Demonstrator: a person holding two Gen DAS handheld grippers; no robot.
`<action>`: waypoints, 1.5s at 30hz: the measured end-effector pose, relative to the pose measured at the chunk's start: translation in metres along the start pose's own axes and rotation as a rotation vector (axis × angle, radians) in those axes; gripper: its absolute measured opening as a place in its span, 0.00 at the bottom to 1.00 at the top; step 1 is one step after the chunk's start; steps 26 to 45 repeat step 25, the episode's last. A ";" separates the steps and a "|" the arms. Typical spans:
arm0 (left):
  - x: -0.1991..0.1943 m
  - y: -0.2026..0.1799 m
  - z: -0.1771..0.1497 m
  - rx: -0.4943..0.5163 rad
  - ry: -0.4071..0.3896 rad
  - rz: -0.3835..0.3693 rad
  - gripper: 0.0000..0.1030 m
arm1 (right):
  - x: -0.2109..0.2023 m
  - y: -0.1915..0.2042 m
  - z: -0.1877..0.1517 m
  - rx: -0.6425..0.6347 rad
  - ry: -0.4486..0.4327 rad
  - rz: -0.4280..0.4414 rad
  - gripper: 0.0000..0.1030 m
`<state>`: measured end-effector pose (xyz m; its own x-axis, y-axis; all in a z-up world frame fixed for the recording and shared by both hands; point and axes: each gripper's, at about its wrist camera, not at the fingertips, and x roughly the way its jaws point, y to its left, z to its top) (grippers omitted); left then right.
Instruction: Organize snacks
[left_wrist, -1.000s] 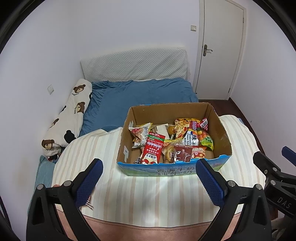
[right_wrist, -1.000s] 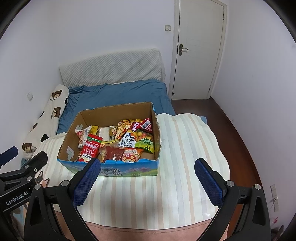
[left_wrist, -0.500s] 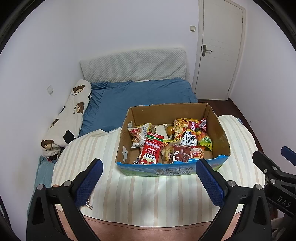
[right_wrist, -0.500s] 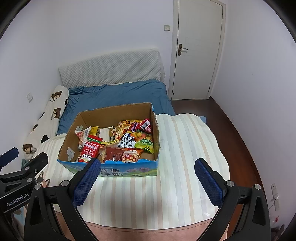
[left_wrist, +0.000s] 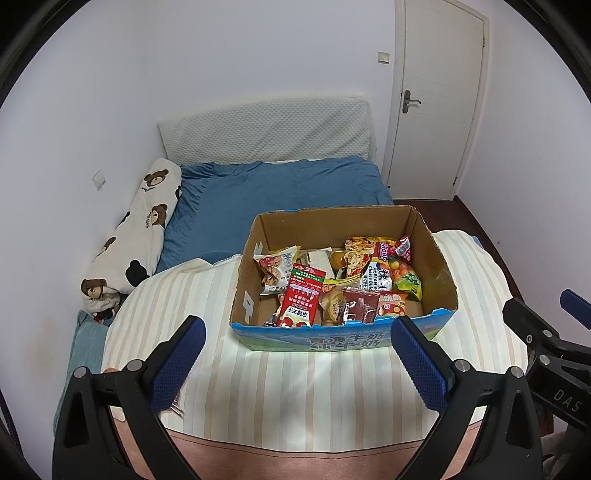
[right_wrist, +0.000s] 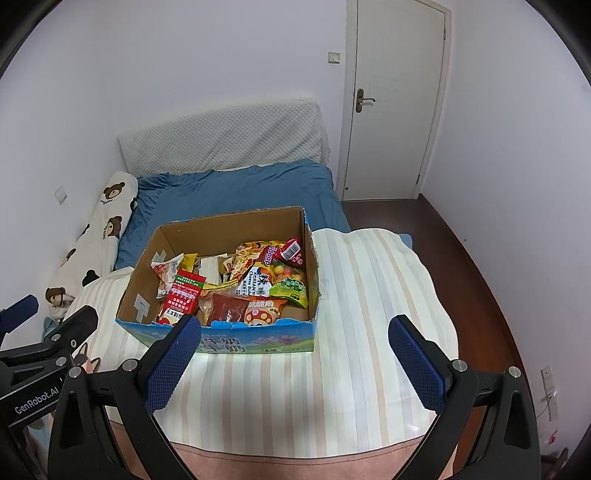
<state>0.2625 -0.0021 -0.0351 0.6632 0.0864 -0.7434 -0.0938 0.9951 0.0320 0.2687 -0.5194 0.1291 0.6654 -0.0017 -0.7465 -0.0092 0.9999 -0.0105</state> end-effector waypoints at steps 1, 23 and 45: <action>0.000 0.000 0.000 0.001 0.000 -0.001 1.00 | 0.000 0.000 0.000 0.000 0.000 -0.001 1.00; -0.004 0.000 0.003 -0.007 -0.011 -0.008 1.00 | -0.004 0.000 0.003 0.002 -0.011 0.002 1.00; -0.005 0.001 0.003 -0.009 -0.012 -0.009 1.00 | -0.005 0.000 0.004 0.002 -0.014 0.002 1.00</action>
